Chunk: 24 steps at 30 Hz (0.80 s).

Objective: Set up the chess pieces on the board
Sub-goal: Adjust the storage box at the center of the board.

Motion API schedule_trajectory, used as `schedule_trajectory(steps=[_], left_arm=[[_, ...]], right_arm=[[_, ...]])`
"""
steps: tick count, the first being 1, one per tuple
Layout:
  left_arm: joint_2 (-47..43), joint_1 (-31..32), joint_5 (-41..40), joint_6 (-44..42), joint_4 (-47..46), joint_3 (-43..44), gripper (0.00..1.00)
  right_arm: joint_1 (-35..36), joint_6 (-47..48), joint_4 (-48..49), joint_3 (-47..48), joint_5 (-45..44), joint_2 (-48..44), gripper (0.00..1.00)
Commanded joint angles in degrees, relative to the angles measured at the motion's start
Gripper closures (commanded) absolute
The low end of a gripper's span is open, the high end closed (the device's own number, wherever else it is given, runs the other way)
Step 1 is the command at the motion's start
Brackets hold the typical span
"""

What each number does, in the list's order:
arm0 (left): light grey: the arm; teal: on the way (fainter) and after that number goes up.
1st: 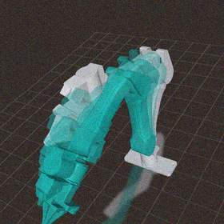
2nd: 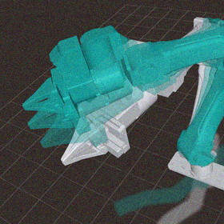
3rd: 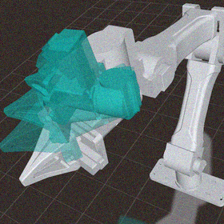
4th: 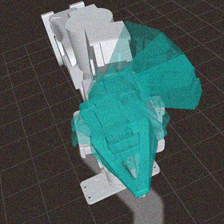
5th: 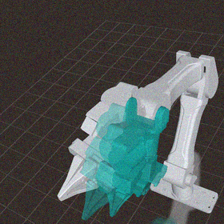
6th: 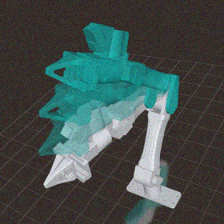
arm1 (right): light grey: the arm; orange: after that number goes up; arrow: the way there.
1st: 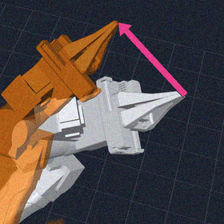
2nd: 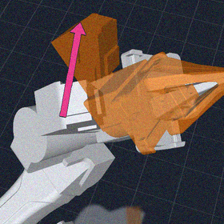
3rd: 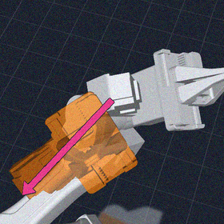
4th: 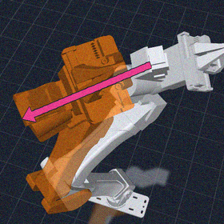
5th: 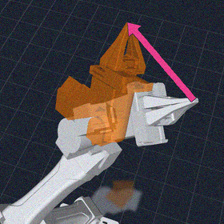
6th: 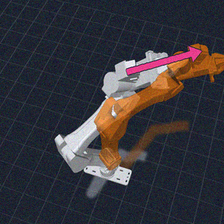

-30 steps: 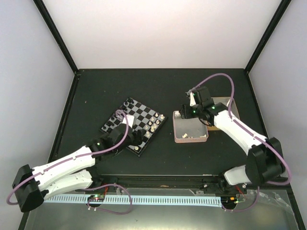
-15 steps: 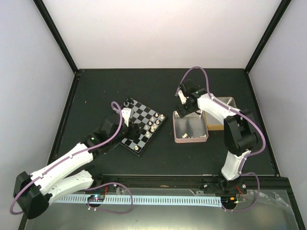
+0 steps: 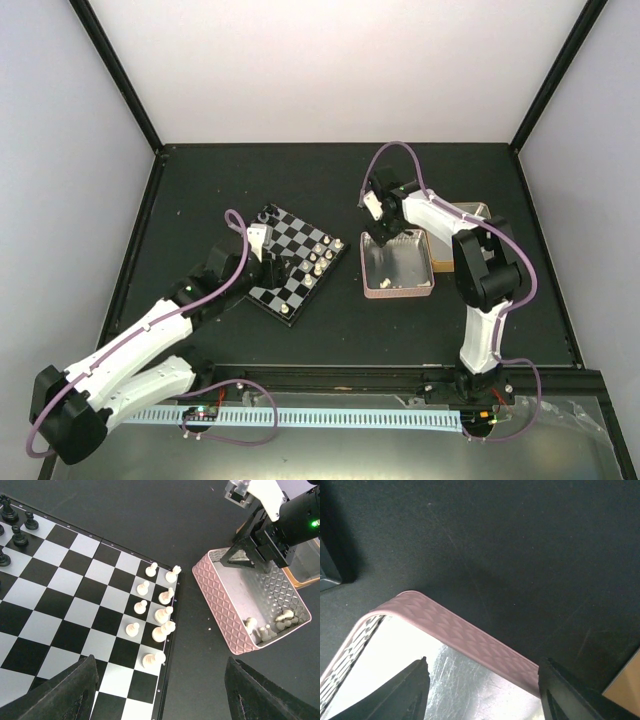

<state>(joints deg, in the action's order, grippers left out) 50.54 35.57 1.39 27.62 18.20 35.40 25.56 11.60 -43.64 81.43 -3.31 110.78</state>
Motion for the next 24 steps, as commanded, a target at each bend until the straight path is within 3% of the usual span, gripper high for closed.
schedule_trajectory(steps=[1, 8, 24], left_arm=[[-0.93, -0.76, 1.27, -0.41, -1.18, 0.02, 0.29], [-1.40, -1.03, 1.50, 0.00, -0.85, -0.37, 0.30], [-1.25, -1.25, 2.04, 0.07, -1.23, -1.11, 0.30]], right_arm=[[-0.25, 2.94, -1.97, 0.78, 0.86, 0.97, 0.43], [-0.24, 1.76, -2.86, 0.35, 0.00, 1.00, 0.63], [-0.10, -8.93, -2.00, -8.99, -2.05, -7.80, 0.82]])
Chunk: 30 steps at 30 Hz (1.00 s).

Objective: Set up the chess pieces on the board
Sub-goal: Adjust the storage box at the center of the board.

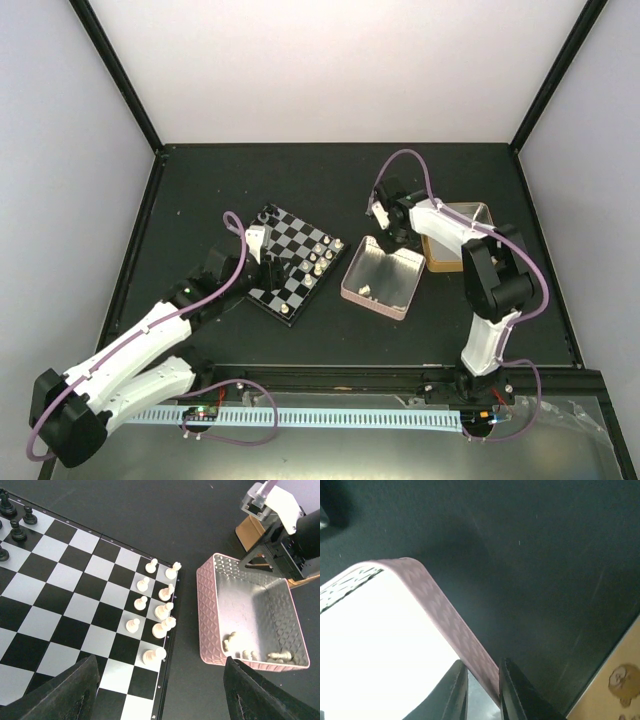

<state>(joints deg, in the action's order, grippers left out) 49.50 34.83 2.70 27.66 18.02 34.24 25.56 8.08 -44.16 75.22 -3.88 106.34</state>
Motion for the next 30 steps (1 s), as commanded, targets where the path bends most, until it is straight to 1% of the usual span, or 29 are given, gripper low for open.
schedule_trajectory(steps=[1, 7, 10, 16, 21, 26, 30], left_arm=[[-0.15, -0.48, 0.77, 0.04, -1.20, 0.00, 0.30], [1.05, -0.59, 1.29, 0.02, -2.12, 0.25, 0.30], [1.47, -0.60, 1.66, -0.01, -2.03, 0.56, 0.30], [2.62, -0.56, 2.45, 0.03, -2.81, 0.64, 0.30], [4.19, -0.67, 3.50, -0.06, -2.82, 1.58, 0.30], [5.35, -0.78, 4.69, -0.12, -2.43, 2.47, 0.31], [5.97, -0.90, 5.64, -0.04, -2.37, 2.84, 0.31]], right_arm=[[-0.15, -6.56, -1.60, -3.30, -1.79, -3.99, 0.84], [-0.16, -15.54, -0.62, -9.18, -2.68, -6.86, 0.89], [-0.16, -19.77, 0.12, -11.57, -3.68, -8.29, 0.90], [-0.16, -30.45, 3.07, -16.60, -9.66, -13.03, 0.90], [-0.16, -38.11, 2.49, -20.65, -15.20, -17.98, 0.92], [-0.16, -47.03, 1.77, -24.90, -16.70, -21.99, 0.94], [-0.16, -50.90, 3.04, -27.81, -16.00, -24.48, 0.96]])
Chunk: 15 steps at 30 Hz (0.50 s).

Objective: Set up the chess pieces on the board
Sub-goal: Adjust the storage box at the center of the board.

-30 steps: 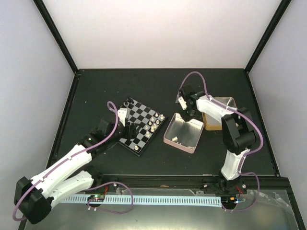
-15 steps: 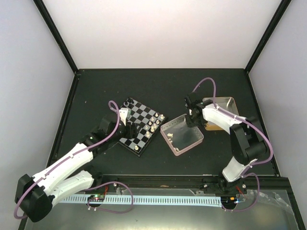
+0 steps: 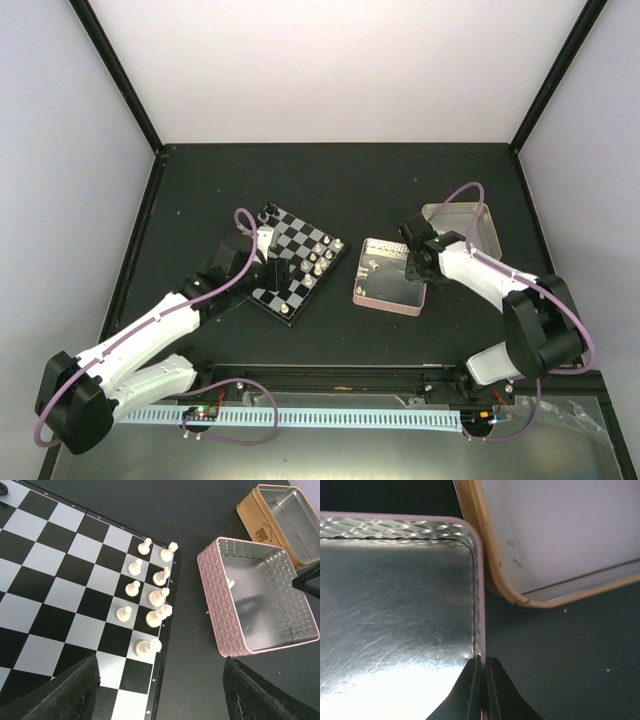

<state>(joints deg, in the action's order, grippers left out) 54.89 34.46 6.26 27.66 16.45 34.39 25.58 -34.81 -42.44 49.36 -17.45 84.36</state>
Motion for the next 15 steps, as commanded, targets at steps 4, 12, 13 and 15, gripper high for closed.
schedule_trajectory(steps=[4, 12, 13, 15], left_arm=[[1.04, -0.51, 2.81, -0.06, -0.55, 3.19, 0.31], [1.52, -0.55, 3.72, 0.26, -0.23, 3.65, 0.32], [1.53, -0.61, 3.83, 0.35, -0.31, 3.65, 0.32], [1.46, -0.54, 3.99, 0.57, -0.30, 3.71, 0.32]], right_arm=[[-0.18, -11.11, 2.06, -4.04, -2.40, -5.10, 0.96], [-0.18, -16.44, 2.94, -7.39, -0.03, -10.76, 0.91], [-0.18, -16.55, 2.97, -7.58, 0.29, -11.46, 0.86], [-0.18, -16.06, 2.74, -7.02, 0.39, -13.33, 0.74]])
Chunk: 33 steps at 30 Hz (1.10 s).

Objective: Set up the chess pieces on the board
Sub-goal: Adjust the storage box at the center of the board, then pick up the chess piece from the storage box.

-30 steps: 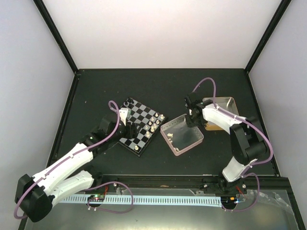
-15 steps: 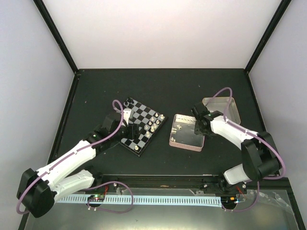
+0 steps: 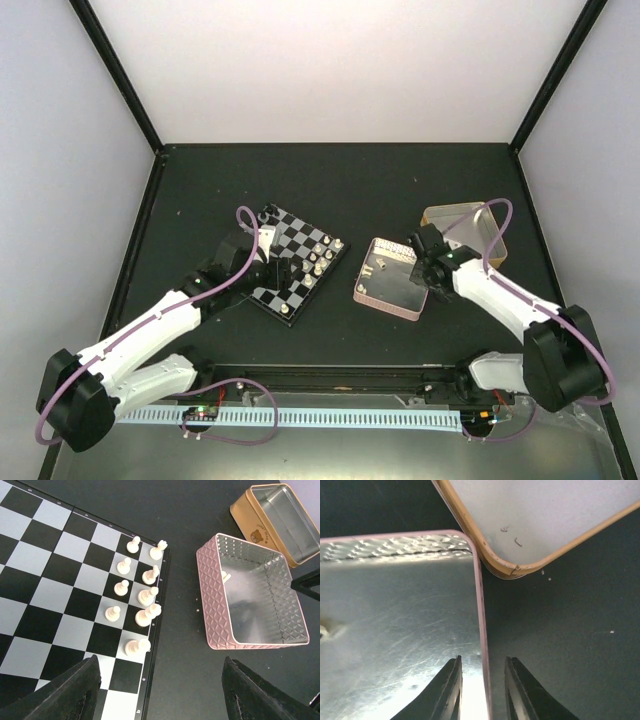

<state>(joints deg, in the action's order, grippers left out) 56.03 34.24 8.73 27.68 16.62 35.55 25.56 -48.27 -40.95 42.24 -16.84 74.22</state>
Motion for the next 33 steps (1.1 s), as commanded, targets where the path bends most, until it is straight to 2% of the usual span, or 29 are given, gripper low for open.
schedule_trajectory(steps=[1, 4, 8, 10, 14, 22, 28, 33], left_arm=[[0.27, -0.39, 1.53, 0.46, -0.42, 2.59, 0.32], [-0.15, -0.38, 1.41, 0.52, -0.27, 2.68, 0.32], [-0.81, -0.55, 1.06, 0.81, -0.24, 2.47, 0.32], [-1.07, -0.52, 1.02, 1.24, -0.55, 2.27, 0.32], [-1.41, -0.65, 0.89, 1.81, -0.74, 2.15, 0.32], [-2.04, -1.04, 0.76, 2.62, -0.34, 1.46, 0.31], [-2.50, -1.30, 0.76, 2.90, -0.43, 1.02, 0.31], [-2.33, -1.45, 0.42, 2.67, -0.50, 1.01, 0.31]], right_arm=[[-0.16, -1.69, 1.23, 0.70, -0.15, -4.13, 0.69], [-0.17, 2.05, 0.68, 3.52, 0.89, -6.72, 0.56], [-0.08, 11.47, 3.16, 6.36, 8.08, -7.66, 0.54], [0.28, 15.92, 5.76, 6.96, 13.40, -6.28, 0.55], [2.77, 20.84, 8.89, 8.39, 18.07, -0.53, 0.58], [5.64, 23.91, 9.53, 14.17, 16.20, 14.38, 0.59], [5.70, 25.19, 9.50, 15.68, 16.13, 19.98, 0.69], [5.77, 25.33, 8.26, 16.62, 15.51, 22.98, 0.71]])
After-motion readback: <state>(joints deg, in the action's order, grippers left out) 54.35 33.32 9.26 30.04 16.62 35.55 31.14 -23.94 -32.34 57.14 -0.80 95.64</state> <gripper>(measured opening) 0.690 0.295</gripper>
